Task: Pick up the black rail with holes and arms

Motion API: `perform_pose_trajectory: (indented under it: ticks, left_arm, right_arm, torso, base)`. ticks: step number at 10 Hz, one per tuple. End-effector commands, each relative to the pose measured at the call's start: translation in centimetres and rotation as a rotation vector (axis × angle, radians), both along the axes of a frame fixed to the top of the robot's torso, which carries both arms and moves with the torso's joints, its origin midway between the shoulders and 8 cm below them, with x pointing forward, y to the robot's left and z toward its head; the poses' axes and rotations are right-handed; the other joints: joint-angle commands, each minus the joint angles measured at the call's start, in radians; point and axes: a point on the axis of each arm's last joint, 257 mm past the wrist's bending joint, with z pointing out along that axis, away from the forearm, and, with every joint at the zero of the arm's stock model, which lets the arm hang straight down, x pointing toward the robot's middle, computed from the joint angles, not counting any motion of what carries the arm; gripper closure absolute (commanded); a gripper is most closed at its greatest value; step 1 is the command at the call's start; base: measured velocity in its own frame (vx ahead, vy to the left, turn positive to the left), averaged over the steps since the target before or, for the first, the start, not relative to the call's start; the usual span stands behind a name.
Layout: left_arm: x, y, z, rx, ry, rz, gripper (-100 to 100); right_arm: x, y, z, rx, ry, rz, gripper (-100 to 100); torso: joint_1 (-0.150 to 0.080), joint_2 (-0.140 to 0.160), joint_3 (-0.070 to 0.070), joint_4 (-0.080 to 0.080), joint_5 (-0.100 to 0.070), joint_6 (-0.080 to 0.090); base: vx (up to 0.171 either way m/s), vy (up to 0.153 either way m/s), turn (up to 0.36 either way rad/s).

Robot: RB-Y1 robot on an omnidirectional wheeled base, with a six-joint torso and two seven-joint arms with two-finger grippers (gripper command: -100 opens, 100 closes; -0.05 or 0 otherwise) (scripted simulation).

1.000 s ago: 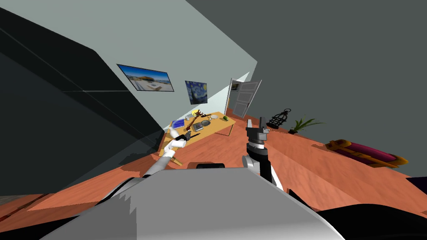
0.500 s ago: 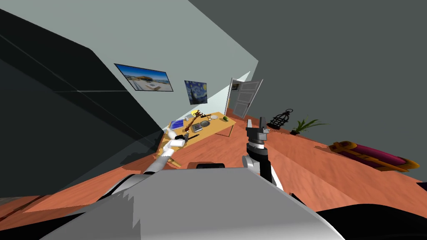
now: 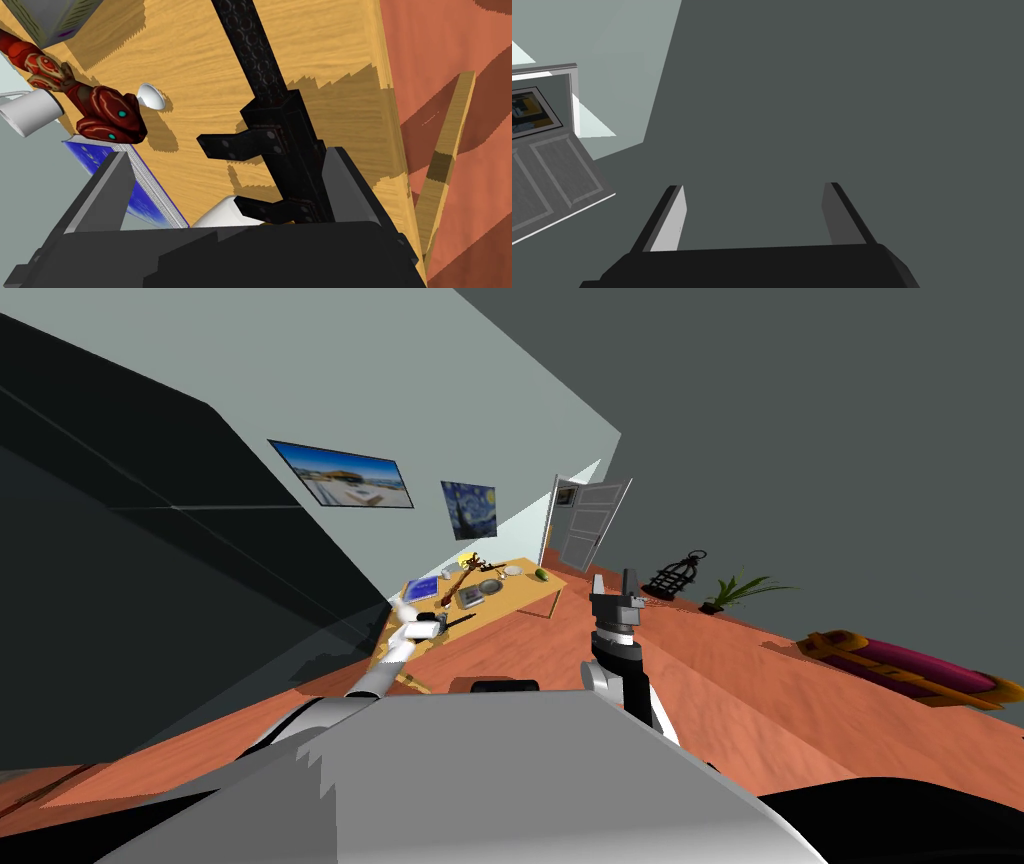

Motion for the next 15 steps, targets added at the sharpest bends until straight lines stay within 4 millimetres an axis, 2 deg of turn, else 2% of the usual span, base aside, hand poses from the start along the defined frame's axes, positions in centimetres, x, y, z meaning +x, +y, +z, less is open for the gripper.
perform_pose_trajectory:
  ticks: [1,3,4,6,7,10,11,13,14,15]
  left_arm:
    - [-0.4,0.6,-0.2,0.000,0.027,0.015,-100]
    - [-2.2,2.4,-1.5,-0.002,0.111,0.064,-100]
    - [-2.4,2.5,-1.7,-0.002,0.117,0.066,-100]
    - [-4.4,3.9,-3.0,-0.009,0.196,0.109,-100]
    - [-4.4,3.9,-3.0,-0.009,0.196,0.109,-100]
    - [-7.1,4.9,-4.6,-0.023,0.289,0.155,-100]
    - [-7.1,4.9,-4.6,-0.023,0.289,0.155,-100]
    - [-9.2,5.0,-6.0,-0.036,0.347,0.174,-100]
    - [-8.4,5.0,-5.4,-0.032,0.326,0.169,-100]
    - [-8.6,5.1,-5.5,-0.032,0.331,0.170,0]
  right_arm:
    - [0.0,0.0,0.0,0.000,0.000,0.000,0]
    - [0.0,0.0,0.0,0.000,0.000,0.000,0]
    - [0.0,0.0,0.0,0.000,0.000,0.000,0]
    - [0.0,0.0,0.0,0.000,0.000,0.000,0]
    - [0.0,0.0,0.0,0.000,0.000,0.000,0]
    - [0.0,0.0,0.0,0.000,0.000,0.000,0]
    - [0.0,0.0,0.0,0.000,0.000,0.000,0]
    - [0.0,0.0,0.0,0.000,0.000,0.000,0]
    - [0.0,0.0,0.0,0.000,0.000,0.000,0]
    - [0.0,0.0,0.0,0.000,0.000,0.000,0]
  torso:
    - [0.000,0.000,0.000,0.000,0.000,0.000]
    - [-0.001,0.000,0.000,0.000,0.000,0.000]
    - [0.000,-0.001,-0.001,0.000,0.000,0.000]
    - [0.001,0.000,0.000,0.000,0.000,0.000]
    - [0.000,-0.001,-0.001,0.000,0.000,0.000]
    - [0.002,0.000,0.000,0.000,0.000,0.000]
    - [0.002,-0.001,0.000,0.000,0.000,0.000]
    - [0.001,0.002,0.001,0.000,0.000,0.000]
    - [0.002,0.001,0.000,0.000,0.001,0.000]
    - [0.002,0.003,0.001,0.000,0.001,0.000]
  base:
    - [0.073,-0.020,0.006]
    - [0.092,-0.028,0.006]
    - [0.084,-0.010,0.001]
    - [0.088,-0.010,-0.001]
    - [0.078,-0.005,-0.002]
    - [0.082,0.004,-0.007]
    - [0.072,0.002,0.003]
    - [0.065,0.010,-0.011]
    - [0.039,0.012,-0.002]
    - [0.006,0.002,0.000]
